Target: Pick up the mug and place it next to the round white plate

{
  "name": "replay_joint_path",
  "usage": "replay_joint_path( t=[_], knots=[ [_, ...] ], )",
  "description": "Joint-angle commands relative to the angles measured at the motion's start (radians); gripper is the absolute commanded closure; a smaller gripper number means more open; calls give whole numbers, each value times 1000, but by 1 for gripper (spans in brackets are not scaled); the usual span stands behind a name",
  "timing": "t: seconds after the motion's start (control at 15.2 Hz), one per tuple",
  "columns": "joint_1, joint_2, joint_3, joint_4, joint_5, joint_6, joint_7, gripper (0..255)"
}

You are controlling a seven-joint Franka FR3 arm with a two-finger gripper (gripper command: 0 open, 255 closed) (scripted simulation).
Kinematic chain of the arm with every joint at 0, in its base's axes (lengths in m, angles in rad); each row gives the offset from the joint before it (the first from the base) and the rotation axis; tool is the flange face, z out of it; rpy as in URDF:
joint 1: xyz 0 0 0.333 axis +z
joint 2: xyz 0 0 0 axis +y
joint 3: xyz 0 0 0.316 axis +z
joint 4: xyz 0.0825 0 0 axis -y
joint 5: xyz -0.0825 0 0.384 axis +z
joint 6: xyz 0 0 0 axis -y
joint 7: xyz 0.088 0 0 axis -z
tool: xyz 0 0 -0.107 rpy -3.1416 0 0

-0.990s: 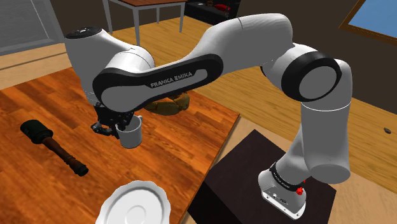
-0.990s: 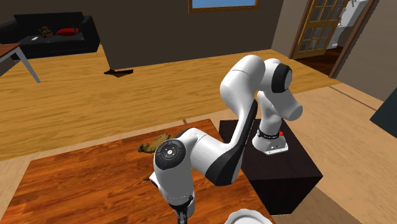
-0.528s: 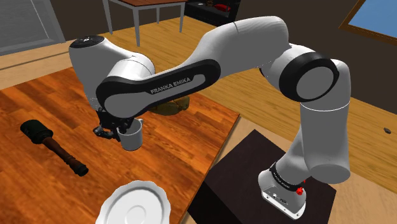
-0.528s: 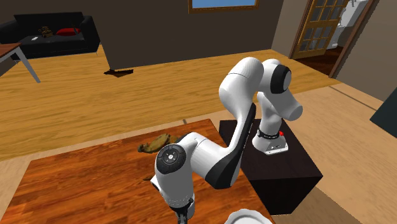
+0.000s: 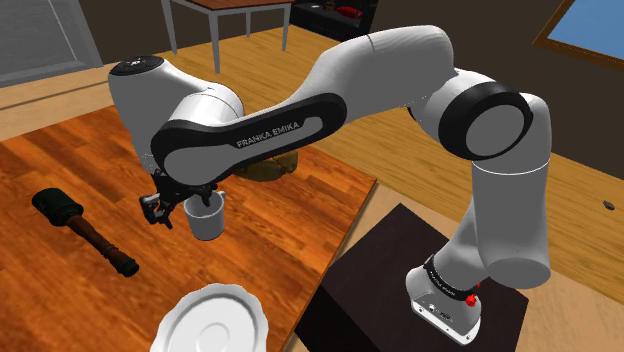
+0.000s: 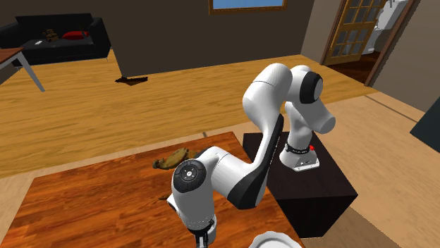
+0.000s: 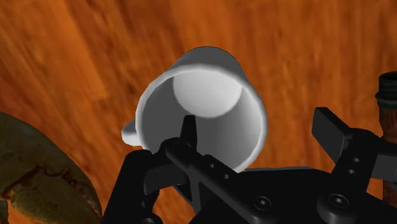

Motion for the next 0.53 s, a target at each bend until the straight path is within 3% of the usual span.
replay_joint_path(
  t=[0.0, 0.26, 0.46],
  knots=[
    [0, 0, 0, 0, 0, 0, 0, 0],
    [6, -25, 8, 91, 13, -113, -11, 0],
    [6, -25, 8, 91, 13, -113, -11, 0]
  ],
)
